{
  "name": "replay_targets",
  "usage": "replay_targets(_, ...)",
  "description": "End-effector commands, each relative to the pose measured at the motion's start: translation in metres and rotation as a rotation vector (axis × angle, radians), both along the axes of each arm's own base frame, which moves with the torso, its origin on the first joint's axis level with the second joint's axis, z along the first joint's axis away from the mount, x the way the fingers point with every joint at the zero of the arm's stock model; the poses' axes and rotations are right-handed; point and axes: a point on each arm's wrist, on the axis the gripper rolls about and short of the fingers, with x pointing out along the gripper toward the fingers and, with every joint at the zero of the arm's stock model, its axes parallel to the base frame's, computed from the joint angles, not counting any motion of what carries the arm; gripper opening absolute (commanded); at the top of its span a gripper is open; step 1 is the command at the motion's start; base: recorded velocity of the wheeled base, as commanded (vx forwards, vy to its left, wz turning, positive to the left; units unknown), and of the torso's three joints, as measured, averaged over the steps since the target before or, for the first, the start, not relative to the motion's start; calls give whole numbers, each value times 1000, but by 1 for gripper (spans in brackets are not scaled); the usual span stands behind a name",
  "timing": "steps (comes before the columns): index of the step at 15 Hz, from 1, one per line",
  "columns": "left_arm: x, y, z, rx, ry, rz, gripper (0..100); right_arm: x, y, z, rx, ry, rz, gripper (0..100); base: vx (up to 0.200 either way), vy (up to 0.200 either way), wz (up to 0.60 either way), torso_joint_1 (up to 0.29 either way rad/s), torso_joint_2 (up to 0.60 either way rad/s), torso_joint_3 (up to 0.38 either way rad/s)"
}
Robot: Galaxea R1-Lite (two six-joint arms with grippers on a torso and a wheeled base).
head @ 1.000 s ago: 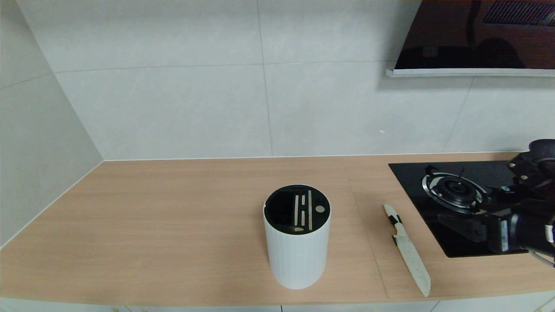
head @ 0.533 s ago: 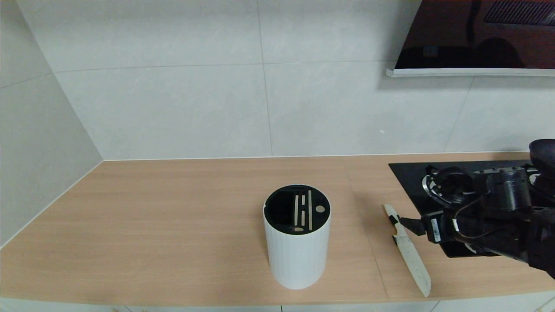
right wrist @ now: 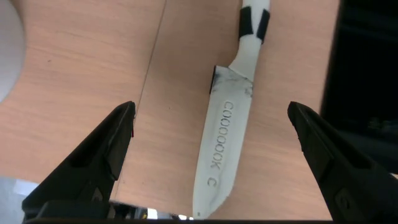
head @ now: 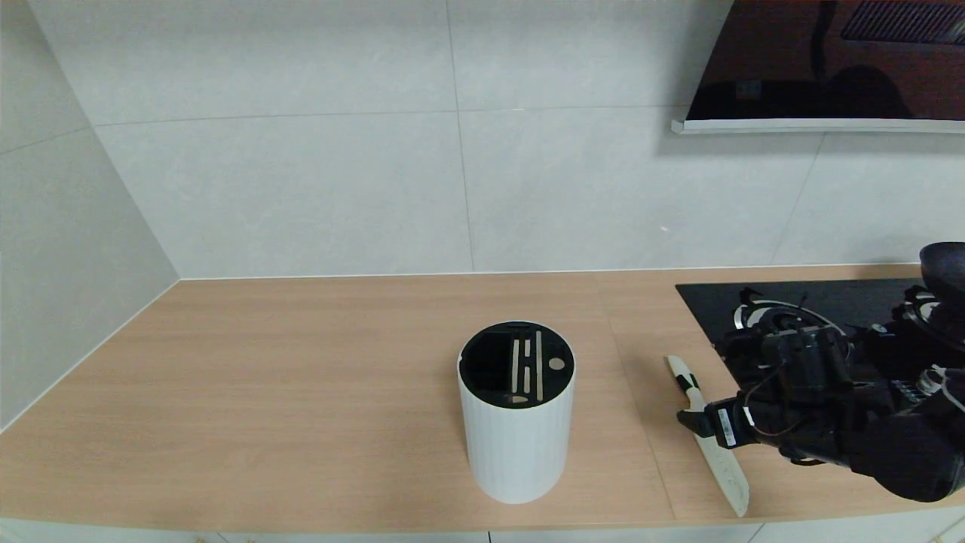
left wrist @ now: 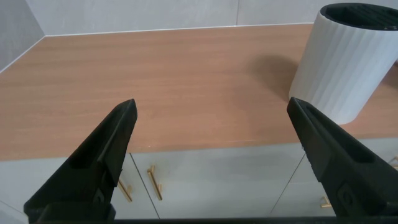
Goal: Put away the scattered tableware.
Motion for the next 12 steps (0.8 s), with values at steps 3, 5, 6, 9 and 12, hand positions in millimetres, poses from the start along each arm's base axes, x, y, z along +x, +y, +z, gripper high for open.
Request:
replay_targets(3,0,0,0,0,2,-1,100,10,2,-31,-13,43,-10,100,0,0,0,0,0,0)
replay_targets(5,0,0,0,0,2,1,100,12,2,-39,-30,60,-24,100,0,0,0,0,0,0)
replay_targets(6,0,0,0,0,2,1,100,13,2,-42,-31,61,-26,100,0,0,0,0,0,0)
replay_targets(9,0,0,0,0,2,1,100,19,4,-53,-18,30,-44,100,0,0,0,0,0,0)
replay_targets(12,0,0,0,0,2,1,100,28,4,-63,-4,12,-91,100,0,0,0,0,0,0)
